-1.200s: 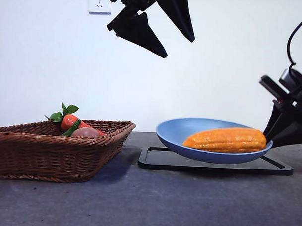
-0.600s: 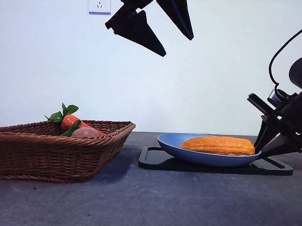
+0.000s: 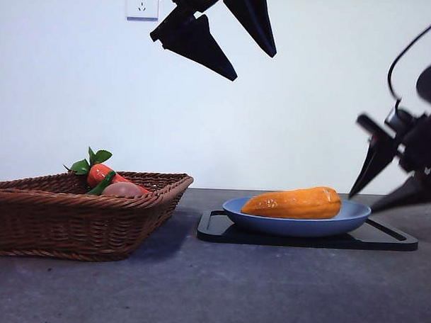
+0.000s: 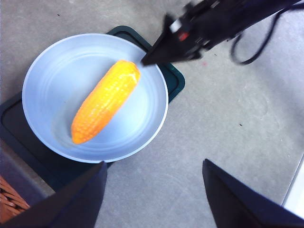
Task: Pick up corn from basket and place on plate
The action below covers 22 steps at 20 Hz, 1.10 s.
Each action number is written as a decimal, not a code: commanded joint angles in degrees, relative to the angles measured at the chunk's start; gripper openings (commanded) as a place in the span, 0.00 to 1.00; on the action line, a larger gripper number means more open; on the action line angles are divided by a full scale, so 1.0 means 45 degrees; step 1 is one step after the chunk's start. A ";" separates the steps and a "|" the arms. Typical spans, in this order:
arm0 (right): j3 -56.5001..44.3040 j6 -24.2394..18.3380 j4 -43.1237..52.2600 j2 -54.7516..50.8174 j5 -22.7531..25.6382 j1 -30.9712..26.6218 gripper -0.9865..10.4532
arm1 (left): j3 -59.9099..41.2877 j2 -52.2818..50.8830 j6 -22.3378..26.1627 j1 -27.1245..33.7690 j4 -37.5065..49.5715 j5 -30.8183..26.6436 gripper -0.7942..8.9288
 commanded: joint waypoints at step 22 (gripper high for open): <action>0.0214 -0.6649 -1.0205 -0.9743 0.0393 0.1316 0.09 | 0.0325 0.0034 0.0107 -0.0063 -0.1438 0.0015 0.09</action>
